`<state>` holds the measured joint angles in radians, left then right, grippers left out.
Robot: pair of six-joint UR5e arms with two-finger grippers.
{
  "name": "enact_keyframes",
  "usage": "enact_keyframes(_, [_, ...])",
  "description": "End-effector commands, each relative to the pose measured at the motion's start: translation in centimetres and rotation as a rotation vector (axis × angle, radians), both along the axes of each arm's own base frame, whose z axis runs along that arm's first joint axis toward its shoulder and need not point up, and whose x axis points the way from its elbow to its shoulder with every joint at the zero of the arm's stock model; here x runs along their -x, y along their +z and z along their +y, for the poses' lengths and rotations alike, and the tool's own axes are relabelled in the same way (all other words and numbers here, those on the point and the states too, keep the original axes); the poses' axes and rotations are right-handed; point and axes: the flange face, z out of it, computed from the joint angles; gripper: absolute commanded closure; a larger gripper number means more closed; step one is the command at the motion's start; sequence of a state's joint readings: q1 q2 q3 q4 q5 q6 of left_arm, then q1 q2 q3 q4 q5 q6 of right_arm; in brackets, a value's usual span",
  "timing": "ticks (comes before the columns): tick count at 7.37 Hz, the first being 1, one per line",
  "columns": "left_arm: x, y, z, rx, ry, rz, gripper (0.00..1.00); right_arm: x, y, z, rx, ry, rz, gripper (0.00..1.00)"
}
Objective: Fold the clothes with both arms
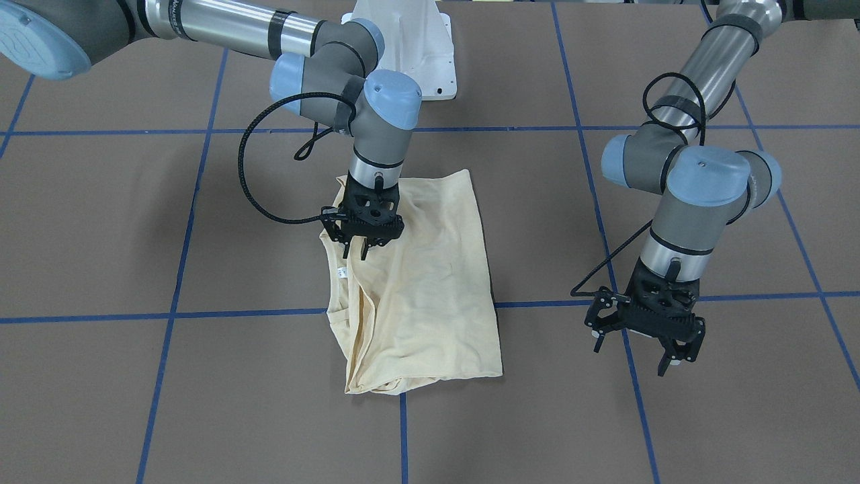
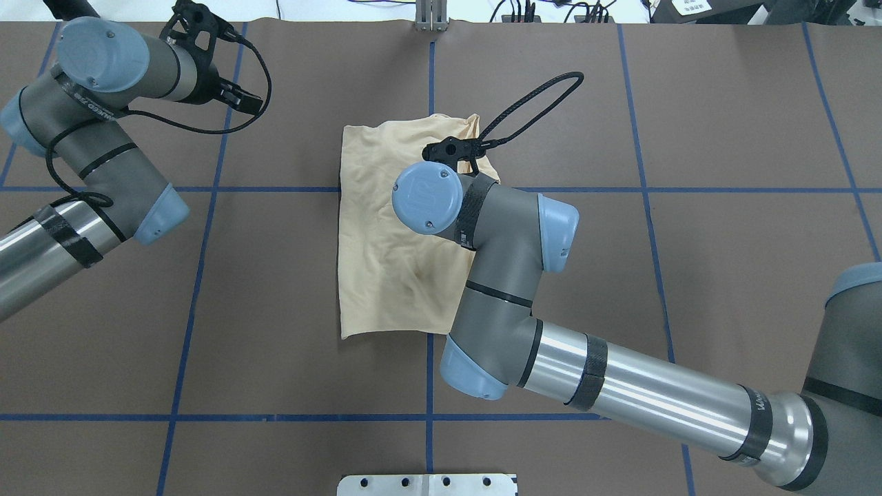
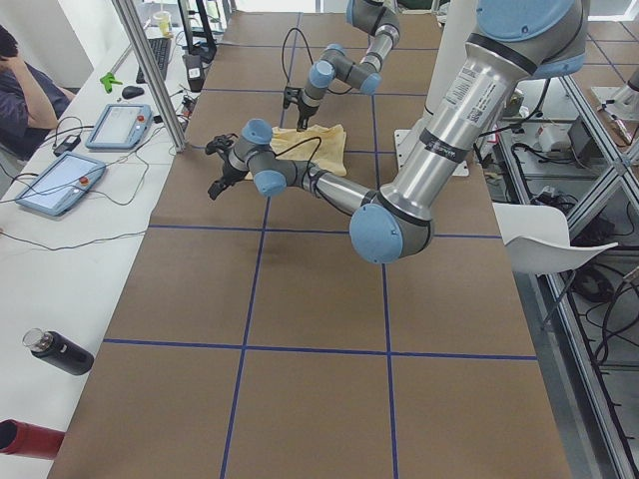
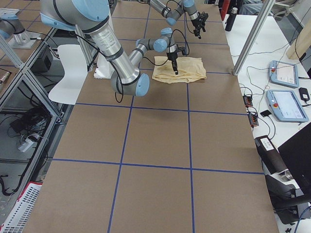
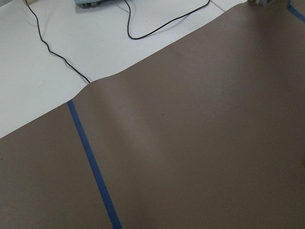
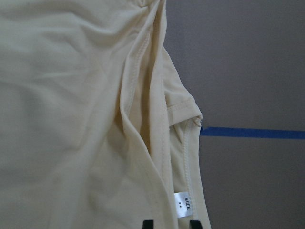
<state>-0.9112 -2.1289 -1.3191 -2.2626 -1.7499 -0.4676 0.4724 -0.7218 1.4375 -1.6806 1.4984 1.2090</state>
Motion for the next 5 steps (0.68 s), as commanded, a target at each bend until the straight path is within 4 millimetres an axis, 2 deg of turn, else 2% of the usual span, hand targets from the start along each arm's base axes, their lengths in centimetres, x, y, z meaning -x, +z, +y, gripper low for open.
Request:
enact_keyframes(1, [0.0,0.0,0.0,-0.001,0.000,-0.001,0.00,0.1,1.2,0.0,-0.014,0.020,-0.064,0.71])
enact_keyframes(2, [0.0,0.1,0.0,0.000,0.000,-0.002,0.00,-0.1,2.3,0.0,-0.025,0.012,-0.102,0.71])
enact_keyframes(4, [0.0,0.1,0.0,0.001,0.000,0.000,0.00,-1.0,2.6,0.0,0.007,-0.031,-0.139,0.71])
enact_keyframes(5, [0.0,0.1,0.0,0.000,0.000,-0.002,0.00,-2.2,4.3,0.7,-0.010,-0.034,-0.169,0.71])
